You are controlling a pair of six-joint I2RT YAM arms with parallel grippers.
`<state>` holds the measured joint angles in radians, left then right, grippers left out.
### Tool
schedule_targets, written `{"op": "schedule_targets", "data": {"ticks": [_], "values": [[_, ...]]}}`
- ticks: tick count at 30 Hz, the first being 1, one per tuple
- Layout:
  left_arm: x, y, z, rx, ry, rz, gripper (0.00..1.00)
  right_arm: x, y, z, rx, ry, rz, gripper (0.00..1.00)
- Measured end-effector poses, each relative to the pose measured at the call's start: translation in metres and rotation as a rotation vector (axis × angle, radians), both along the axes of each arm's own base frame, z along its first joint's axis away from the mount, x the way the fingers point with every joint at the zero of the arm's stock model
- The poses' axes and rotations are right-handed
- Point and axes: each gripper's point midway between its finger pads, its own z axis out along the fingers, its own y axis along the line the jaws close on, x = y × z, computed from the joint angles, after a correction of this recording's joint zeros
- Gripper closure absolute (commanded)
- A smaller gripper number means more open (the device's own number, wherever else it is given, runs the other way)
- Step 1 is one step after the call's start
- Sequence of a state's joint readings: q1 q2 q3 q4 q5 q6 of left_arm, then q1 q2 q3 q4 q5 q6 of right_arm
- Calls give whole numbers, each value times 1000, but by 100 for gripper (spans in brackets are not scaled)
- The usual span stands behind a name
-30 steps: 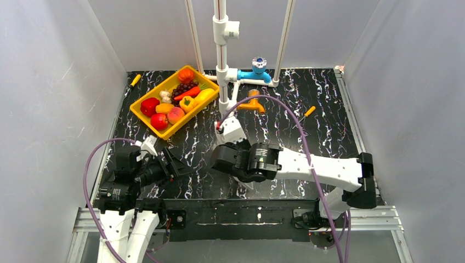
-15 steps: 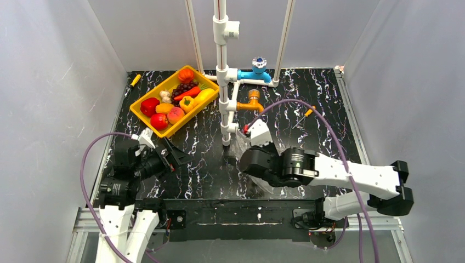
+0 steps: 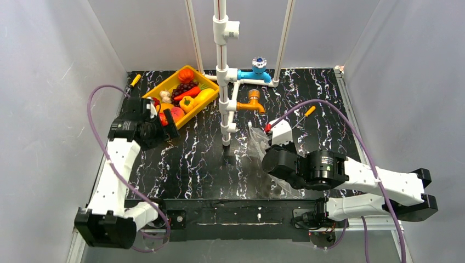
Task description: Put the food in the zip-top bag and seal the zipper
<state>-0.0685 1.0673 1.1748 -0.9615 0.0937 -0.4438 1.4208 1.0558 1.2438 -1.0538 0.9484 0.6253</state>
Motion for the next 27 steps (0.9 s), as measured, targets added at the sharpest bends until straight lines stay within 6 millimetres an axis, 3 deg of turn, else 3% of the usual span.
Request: {"op": "schedule_targets", "data": {"ticks": [4, 8, 14, 18, 23, 27], "values": [[31, 15, -20, 87, 49, -3, 2, 4, 1, 0, -40, -27, -1, 99], [71, 33, -38, 151, 84, -2, 2, 12, 15, -8, -73, -43, 7, 99], [107, 61, -52, 219, 100, 2, 2, 30, 50, -46, -122, 39, 10, 99], [143, 71, -61, 215, 86, 13, 2, 35, 69, -69, -164, 97, 25, 99], [159, 81, -93, 265, 140, -22, 2, 33, 88, -73, -144, 152, 70, 99], [169, 88, -113, 295, 180, -63, 2, 35, 92, -67, -100, 178, 76, 99]]}}
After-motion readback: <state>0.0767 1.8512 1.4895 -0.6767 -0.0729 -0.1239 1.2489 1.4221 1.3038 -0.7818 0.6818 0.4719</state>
